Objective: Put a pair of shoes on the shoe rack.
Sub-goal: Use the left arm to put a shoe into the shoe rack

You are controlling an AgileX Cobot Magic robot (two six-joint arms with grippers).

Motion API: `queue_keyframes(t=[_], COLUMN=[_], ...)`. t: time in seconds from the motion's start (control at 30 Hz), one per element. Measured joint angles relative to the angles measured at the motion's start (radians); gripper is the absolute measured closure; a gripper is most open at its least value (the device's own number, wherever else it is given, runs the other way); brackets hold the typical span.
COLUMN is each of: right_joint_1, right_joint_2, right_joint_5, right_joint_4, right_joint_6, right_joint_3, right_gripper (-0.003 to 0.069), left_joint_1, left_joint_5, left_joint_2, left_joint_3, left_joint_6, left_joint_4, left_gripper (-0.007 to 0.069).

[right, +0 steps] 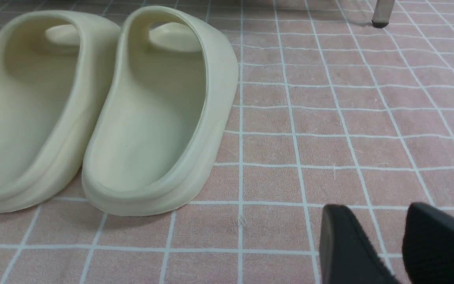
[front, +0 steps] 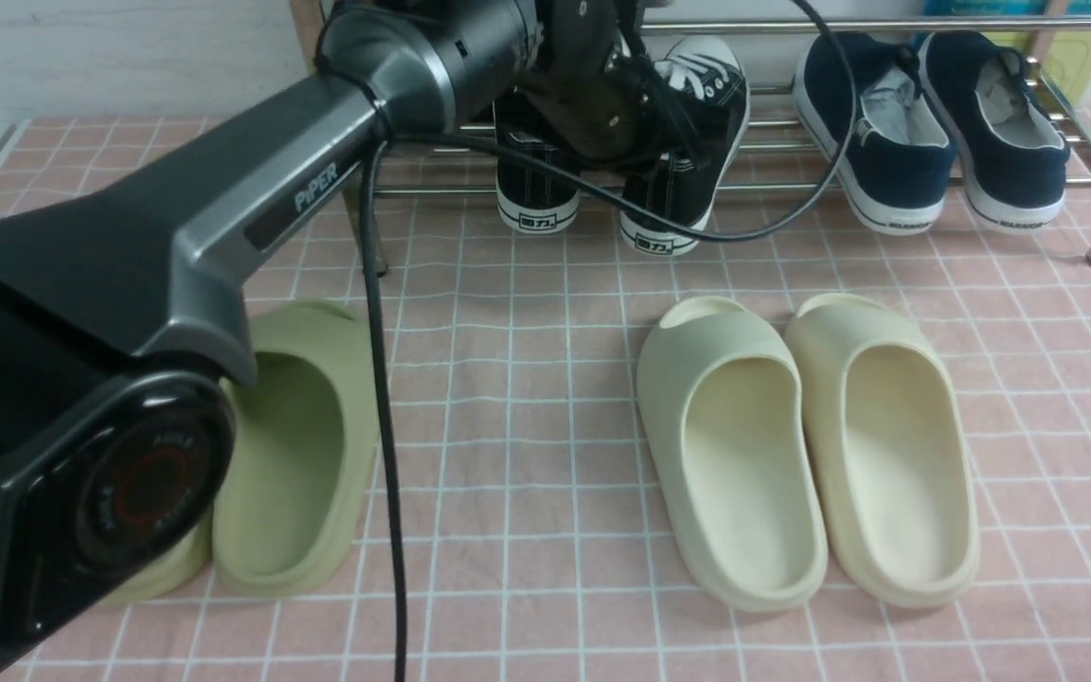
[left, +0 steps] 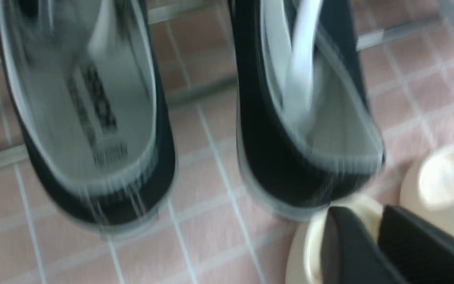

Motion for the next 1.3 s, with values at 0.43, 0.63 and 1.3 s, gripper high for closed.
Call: queue_keyframes(t=[0.43,0.63,1.3], right_joint_1=[0.0,0.0,0.0], right_joint_2=[0.0,0.0,0.0], right_joint_5=[0.0,0.0,0.0], right_joint_4=[0.0,0.0,0.0], right_joint_6=[0.0,0.0,0.0], right_joint_3=[0.0,0.0,0.0], right_gripper=[0.0419,0.0419,0.0419], left_joint_1=[0.018,0.02,0.02], left_joint_5=[-0.248,-0.324,-0.307], left_joint_2=[0.122,0.144,0.133], left_joint_3=[-0.005,-0.005,-0.004], left_joint_6=[-0.033,-0.118,-0.632], left_joint_4=[0.074,0.111,0.485], left_gripper=[0.0234,0.0398,0.0603])
